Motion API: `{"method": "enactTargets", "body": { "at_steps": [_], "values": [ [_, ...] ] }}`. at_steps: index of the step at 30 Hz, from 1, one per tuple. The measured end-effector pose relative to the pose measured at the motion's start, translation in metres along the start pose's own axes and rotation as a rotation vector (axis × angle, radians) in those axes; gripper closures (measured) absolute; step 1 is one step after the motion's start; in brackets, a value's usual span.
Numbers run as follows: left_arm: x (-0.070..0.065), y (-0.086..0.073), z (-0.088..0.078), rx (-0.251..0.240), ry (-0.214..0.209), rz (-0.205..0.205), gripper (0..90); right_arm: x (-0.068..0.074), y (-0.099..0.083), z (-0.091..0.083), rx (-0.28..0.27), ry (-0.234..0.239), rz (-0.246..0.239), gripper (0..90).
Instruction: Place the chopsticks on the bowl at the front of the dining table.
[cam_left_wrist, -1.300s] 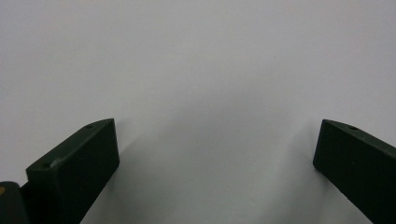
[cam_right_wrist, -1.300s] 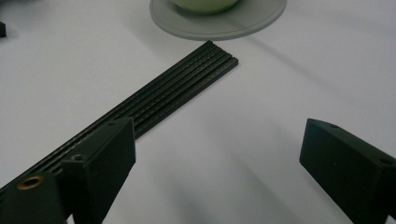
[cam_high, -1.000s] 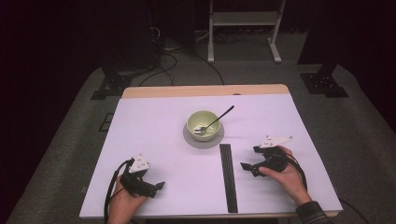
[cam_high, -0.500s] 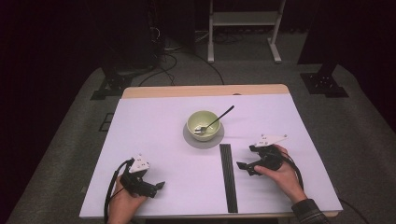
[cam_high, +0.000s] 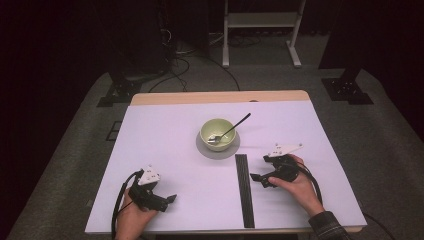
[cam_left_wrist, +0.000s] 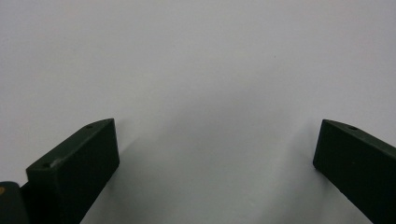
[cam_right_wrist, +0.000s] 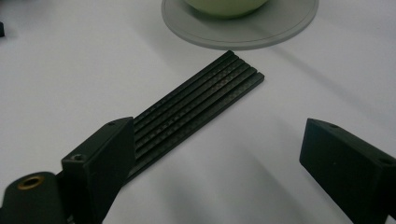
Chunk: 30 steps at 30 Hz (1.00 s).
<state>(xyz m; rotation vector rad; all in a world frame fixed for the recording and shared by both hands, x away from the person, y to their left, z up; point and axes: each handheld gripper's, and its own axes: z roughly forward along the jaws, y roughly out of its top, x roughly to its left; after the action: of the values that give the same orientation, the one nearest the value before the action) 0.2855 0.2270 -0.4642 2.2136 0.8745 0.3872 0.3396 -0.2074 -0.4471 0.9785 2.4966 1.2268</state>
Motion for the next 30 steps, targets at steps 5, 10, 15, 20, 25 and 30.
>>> {"method": "enactTargets", "body": {
  "at_steps": [5,10,15,20,25,30],
  "values": [
    [0.000,0.000,0.000,0.000,0.000,0.000,0.0,0.002,0.002,0.006,0.014,0.001,-0.012,9.1],
    [0.000,0.000,0.000,0.000,0.000,0.000,0.0,0.005,0.002,0.013,0.039,-0.008,-0.038,9.1],
    [0.000,0.000,0.000,0.000,0.000,0.000,0.0,0.008,0.002,0.018,0.060,-0.014,-0.055,9.1],
    [0.000,0.000,0.000,0.000,0.000,0.000,0.0,0.009,0.001,0.020,0.077,-0.021,-0.069,9.1],
    [0.000,0.000,0.000,0.000,0.000,0.000,0.0,0.010,0.000,0.023,0.091,-0.028,-0.084,9.1],
    [0.000,0.000,0.000,0.000,0.000,0.000,0.0,0.010,-0.001,0.023,0.103,-0.039,-0.093,9.1]
  ]
}}
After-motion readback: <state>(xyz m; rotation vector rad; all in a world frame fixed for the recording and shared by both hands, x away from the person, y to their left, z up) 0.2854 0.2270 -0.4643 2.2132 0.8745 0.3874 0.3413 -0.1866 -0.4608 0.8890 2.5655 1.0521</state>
